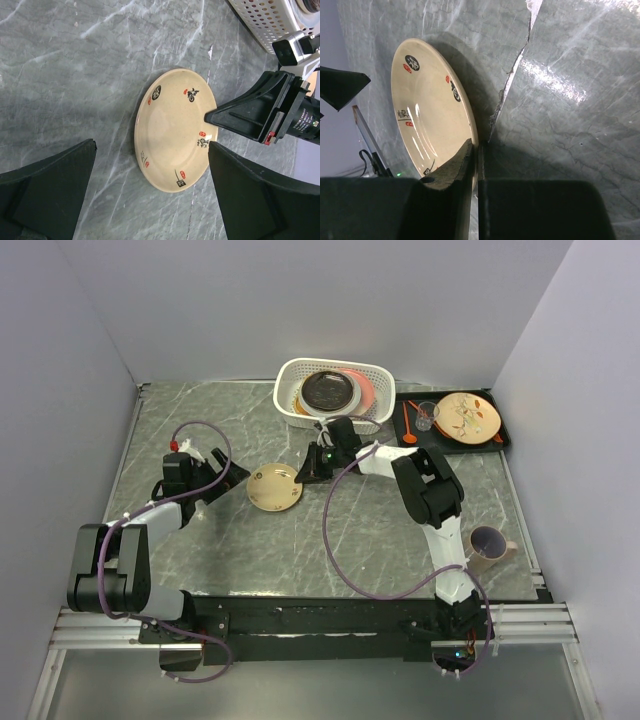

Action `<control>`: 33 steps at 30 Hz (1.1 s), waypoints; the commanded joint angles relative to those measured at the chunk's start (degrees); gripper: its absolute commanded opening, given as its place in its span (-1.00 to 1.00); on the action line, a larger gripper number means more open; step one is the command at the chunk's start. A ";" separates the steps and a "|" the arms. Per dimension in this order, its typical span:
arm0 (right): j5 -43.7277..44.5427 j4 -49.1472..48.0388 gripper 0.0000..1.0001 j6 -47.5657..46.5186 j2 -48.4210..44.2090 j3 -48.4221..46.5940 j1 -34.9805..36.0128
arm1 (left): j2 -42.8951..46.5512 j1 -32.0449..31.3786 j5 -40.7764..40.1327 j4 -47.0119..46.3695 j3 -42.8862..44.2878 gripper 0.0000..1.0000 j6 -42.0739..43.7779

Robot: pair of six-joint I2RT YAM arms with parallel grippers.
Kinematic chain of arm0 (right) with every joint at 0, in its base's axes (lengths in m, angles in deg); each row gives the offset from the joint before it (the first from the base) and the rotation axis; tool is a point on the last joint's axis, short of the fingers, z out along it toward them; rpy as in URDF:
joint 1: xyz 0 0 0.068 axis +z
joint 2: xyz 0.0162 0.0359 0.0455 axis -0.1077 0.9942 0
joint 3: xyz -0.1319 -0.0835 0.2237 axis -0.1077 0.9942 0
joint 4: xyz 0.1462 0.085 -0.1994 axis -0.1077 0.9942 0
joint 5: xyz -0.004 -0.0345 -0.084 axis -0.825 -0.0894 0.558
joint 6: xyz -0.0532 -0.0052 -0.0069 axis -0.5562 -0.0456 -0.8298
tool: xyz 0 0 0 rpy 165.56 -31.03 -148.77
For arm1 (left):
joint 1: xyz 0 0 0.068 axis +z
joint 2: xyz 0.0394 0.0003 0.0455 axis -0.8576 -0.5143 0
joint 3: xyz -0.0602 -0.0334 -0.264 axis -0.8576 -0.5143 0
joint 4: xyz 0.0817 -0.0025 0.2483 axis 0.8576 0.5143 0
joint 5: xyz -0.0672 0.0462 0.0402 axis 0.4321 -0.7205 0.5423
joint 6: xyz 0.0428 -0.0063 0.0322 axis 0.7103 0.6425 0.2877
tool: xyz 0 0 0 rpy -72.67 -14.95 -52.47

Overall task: Place the plates into the plastic bin on the countertop
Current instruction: Pick up the plate at the center of the board, then place the plate in the plastic bin.

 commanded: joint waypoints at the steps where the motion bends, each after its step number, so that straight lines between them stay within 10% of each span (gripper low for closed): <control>1: -0.58 -1.09 -1.00 0.34 -4.62 0.84 -0.45 | 2.02 -0.21 -0.38 -0.75 1.74 0.99 1.14; 33: 1.18 4.27 -1.00 0.78 -12.36 -10.84 -11.08 | -0.18 -0.21 0.67 -3.57 0.51 0.99 0.44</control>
